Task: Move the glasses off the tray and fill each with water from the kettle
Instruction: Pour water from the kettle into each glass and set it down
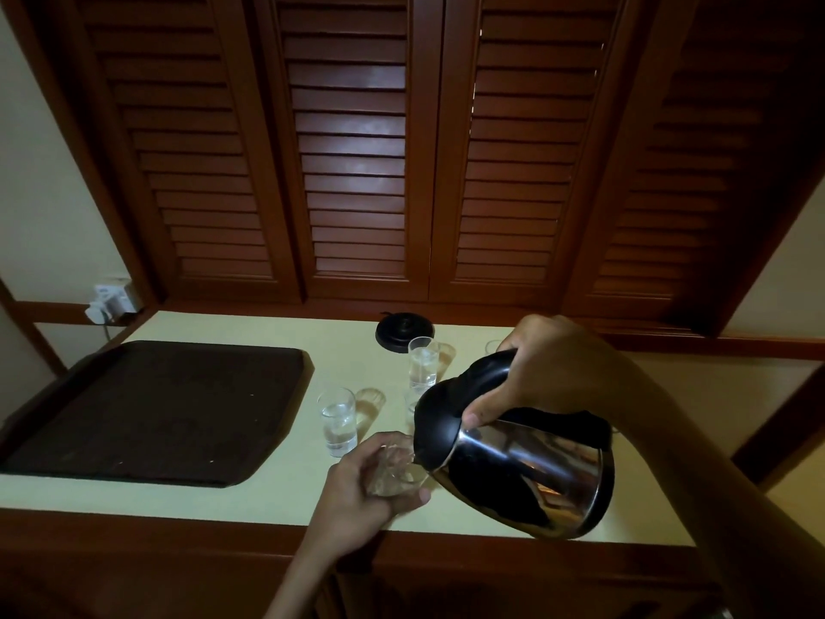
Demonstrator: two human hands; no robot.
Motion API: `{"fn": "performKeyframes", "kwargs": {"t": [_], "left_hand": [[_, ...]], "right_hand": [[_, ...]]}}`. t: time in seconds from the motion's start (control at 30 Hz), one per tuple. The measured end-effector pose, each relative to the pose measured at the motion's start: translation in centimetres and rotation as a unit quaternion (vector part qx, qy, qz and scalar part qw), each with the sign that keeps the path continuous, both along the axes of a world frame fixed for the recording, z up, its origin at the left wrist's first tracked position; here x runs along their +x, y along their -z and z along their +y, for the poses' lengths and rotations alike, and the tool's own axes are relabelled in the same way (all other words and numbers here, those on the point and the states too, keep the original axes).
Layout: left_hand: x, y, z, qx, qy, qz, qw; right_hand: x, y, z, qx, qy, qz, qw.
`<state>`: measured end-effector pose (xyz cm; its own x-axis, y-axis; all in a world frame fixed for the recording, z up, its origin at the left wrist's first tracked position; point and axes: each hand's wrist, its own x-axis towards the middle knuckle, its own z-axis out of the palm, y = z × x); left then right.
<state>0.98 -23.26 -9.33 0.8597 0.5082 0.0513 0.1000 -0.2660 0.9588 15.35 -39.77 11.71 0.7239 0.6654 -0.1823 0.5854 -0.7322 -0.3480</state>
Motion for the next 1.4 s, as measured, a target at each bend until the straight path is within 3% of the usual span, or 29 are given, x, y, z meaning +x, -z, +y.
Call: {"fn": "performKeyframes", "kwargs": {"t": [0.47, 1.4], "left_hand": [[-0.2, 0.5, 0.7, -0.015, 0.007, 0.003, 1.0], [-0.6, 0.6, 1.4, -0.027, 0.031, -0.004, 0.999]], "right_hand": [[-0.8, 0.1, 0.6, -0.012, 0.034, 0.012, 0.999], [-2.1, -0.2, 1.0, 0.015, -0.027, -0.027, 0.999]]}}
